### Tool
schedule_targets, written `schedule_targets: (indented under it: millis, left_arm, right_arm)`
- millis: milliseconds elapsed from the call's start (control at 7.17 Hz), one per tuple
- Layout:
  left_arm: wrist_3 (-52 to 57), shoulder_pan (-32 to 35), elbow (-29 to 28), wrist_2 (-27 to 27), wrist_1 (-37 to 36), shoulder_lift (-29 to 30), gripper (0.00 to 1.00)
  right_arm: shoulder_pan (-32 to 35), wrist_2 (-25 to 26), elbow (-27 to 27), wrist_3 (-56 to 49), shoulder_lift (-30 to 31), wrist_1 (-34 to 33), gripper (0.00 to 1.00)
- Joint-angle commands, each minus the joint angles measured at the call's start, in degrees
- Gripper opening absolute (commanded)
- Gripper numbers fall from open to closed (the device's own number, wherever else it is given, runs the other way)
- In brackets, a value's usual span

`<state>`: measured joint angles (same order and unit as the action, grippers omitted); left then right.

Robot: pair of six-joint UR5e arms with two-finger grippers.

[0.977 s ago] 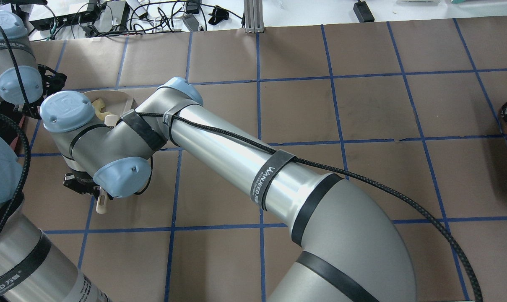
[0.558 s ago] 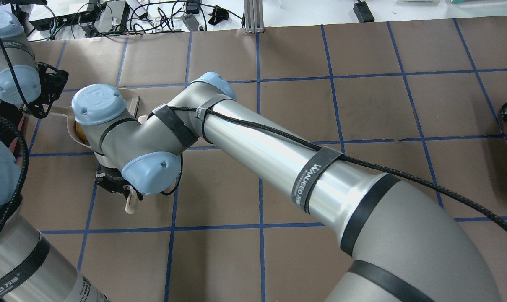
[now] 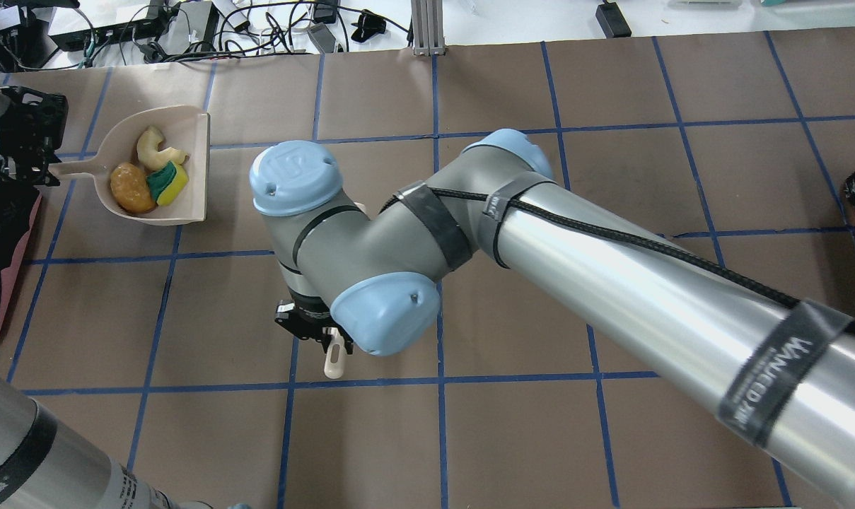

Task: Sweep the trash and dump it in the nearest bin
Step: 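Lift the loaded dustpan with the left gripper toward the black bin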

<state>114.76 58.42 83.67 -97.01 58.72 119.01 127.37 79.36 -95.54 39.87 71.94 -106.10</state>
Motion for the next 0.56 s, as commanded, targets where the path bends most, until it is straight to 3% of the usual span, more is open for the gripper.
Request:
schedule_targets:
  millis: [0, 279, 419]
  left_arm:
    - [-1.2, -5.9, -1.8, 3.3, 5.4, -3.9, 0.00]
    - [-0.4, -15.2, -8.7, 3.3, 15.0, -6.1, 0.00]
    - [0.5, -18.7, -12.0, 3.1, 16.4, -5.6, 0.00]
  right_arm:
    - [-2.5, 5.3, -12.3, -2.0, 6.8, -0.7, 0.00]
    - [-3.1, 7.2, -14.4, -3.7, 7.2, -1.4, 0.00]
    - [-3.2, 7.2, -14.7, -4.1, 7.2, -1.4, 0.00]
